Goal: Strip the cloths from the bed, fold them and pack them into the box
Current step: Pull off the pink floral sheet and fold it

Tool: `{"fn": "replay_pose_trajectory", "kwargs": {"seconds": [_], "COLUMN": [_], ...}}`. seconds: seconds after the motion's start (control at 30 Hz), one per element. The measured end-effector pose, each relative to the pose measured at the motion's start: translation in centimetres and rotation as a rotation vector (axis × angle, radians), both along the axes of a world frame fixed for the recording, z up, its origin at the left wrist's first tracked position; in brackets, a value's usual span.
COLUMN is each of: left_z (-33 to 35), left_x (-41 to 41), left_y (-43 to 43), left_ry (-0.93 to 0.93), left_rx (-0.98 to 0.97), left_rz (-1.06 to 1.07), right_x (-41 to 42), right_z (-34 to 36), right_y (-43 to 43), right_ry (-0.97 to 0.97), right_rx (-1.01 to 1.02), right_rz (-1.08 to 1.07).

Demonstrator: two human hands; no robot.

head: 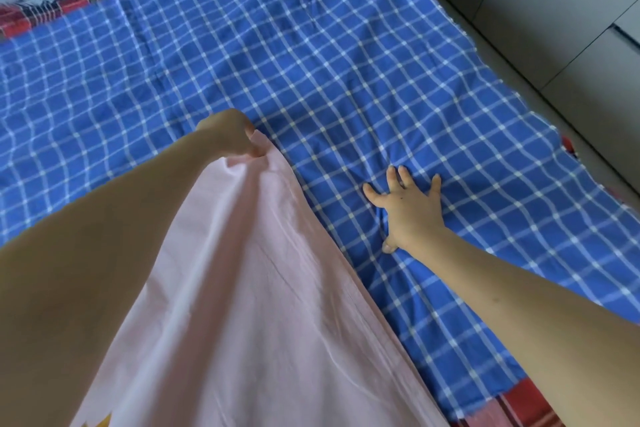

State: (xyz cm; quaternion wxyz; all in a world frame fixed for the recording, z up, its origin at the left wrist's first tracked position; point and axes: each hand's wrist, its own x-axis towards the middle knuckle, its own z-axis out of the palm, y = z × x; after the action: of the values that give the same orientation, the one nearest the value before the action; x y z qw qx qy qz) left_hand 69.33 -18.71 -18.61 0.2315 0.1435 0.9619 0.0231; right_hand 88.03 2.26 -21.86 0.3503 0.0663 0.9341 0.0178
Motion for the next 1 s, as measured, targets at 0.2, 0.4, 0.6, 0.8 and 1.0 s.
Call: {"fn": "replay_pose_trajectory", "kwargs": {"seconds": [0.2, 0.4, 0.6, 0.8, 1.0], "left_z": [2.7, 6.5, 10.1, 15.0, 19.1], "left_x": [4.5, 14.9, 25.1, 39.0, 54.2], "left_y": [-0.4, -2.1, -1.4, 3.5, 9.3], "left_ry": [0.237, 0.228, 0.016, -0.198, -0.496], "left_rx": [0.284, 0.271, 0.193, 0.148, 0.222], "left_rz": [0.094, -0.069, -0.294, -0.44, -0.542], "right_x": [0.2, 2.4, 15.1, 40.5, 59.9], "right_z": [0.1, 1.3, 3.6, 6.6, 7.7], "right_y": [-0.5, -1.9, -1.8, 0.3, 0.7], "right_ry": [0.048, 0.225, 0.703, 0.753, 0.62], "right_rx": [0.029, 0.057, -0.116, -0.231, -0.189], "right_rz": [-0.016, -0.046, -0.138, -0.389, -0.636]}}
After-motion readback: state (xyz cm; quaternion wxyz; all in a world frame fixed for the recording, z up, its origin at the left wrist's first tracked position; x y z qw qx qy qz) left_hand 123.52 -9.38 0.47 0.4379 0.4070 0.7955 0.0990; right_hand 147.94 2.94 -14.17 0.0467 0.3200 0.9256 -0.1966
